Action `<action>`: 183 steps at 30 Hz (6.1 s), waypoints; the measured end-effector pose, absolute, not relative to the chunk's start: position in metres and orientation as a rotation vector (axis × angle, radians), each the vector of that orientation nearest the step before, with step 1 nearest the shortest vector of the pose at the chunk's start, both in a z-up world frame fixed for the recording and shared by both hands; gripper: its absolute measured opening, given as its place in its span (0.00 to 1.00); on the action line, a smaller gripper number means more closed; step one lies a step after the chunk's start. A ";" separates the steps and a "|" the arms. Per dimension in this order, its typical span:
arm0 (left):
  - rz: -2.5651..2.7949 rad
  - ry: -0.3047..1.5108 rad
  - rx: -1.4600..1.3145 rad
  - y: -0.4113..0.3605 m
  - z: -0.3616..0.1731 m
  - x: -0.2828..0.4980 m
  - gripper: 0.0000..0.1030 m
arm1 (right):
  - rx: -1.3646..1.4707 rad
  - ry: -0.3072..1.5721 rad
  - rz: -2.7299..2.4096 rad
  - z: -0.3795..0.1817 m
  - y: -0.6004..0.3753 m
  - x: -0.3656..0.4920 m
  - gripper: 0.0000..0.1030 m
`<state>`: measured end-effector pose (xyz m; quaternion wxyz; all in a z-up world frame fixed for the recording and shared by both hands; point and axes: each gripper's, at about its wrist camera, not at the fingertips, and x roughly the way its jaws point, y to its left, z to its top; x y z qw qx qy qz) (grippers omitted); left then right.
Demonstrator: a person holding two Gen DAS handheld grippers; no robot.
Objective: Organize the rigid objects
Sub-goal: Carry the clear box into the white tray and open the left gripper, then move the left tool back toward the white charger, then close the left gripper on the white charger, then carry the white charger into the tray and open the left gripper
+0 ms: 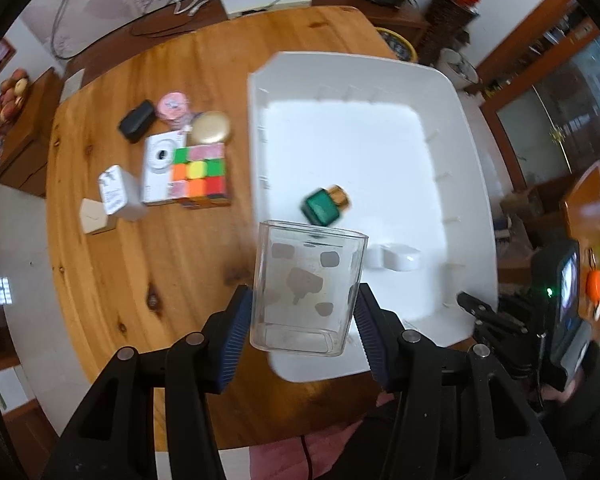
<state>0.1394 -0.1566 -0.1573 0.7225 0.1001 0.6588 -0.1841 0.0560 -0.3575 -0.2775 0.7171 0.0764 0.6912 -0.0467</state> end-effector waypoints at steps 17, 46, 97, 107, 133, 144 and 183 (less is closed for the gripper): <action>-0.521 1.590 0.308 -0.215 -0.203 0.103 0.54 | 0.086 1.540 -0.039 -0.276 -0.351 0.061 0.12; -0.543 1.543 0.212 -0.222 -0.221 0.123 0.65 | 0.063 1.606 -0.023 -0.281 -0.346 0.077 0.12; -0.292 1.217 0.095 -0.050 -0.177 0.184 0.65 | 0.146 1.577 -0.226 -0.285 -0.349 0.070 0.11; -0.180 1.327 -0.019 -0.007 -0.208 0.221 0.65 | 0.151 1.586 -0.258 -0.288 -0.348 0.070 0.11; -0.058 1.513 -0.233 0.029 -0.275 0.276 0.64 | 0.151 1.641 -0.276 -0.309 -0.352 0.079 0.09; -0.056 1.524 -0.231 0.028 -0.277 0.282 0.56 | 0.170 1.651 -0.270 -0.309 -0.353 0.083 0.09; -0.087 1.513 -0.215 0.017 -0.243 0.257 0.33 | 0.202 1.628 -0.265 -0.312 -0.355 0.079 0.09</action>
